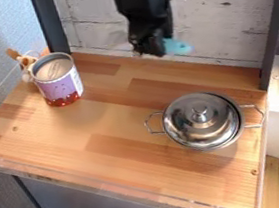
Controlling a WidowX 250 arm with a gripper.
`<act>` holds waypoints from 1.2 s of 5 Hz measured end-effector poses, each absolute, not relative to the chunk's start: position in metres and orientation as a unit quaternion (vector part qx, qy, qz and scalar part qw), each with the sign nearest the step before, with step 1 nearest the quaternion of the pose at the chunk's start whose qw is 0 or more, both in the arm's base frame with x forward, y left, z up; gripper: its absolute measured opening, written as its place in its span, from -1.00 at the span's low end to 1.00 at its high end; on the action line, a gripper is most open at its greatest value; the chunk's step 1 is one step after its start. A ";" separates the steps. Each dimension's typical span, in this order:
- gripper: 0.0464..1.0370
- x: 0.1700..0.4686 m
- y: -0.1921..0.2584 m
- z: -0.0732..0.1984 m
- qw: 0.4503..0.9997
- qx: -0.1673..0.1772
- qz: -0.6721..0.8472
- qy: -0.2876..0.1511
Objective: Put the spatula in the upper right corner of the table
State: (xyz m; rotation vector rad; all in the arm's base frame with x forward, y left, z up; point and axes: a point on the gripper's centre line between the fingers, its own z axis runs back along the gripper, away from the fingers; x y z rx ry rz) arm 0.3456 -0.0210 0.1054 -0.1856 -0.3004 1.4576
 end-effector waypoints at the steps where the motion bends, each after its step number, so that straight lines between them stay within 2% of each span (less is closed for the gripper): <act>1: -0.44 0.358 -0.033 0.086 0.726 -0.109 0.667 -0.130; 2: -0.44 0.364 -0.040 0.069 0.720 -0.126 0.672 -0.115; 4: -0.44 0.384 -0.046 0.025 0.722 -0.102 0.679 -0.083; 5: -0.44 0.384 -0.046 0.013 0.721 -0.096 0.682 -0.079; 6: -0.35 0.389 -0.049 0.012 0.717 -0.107 0.683 -0.092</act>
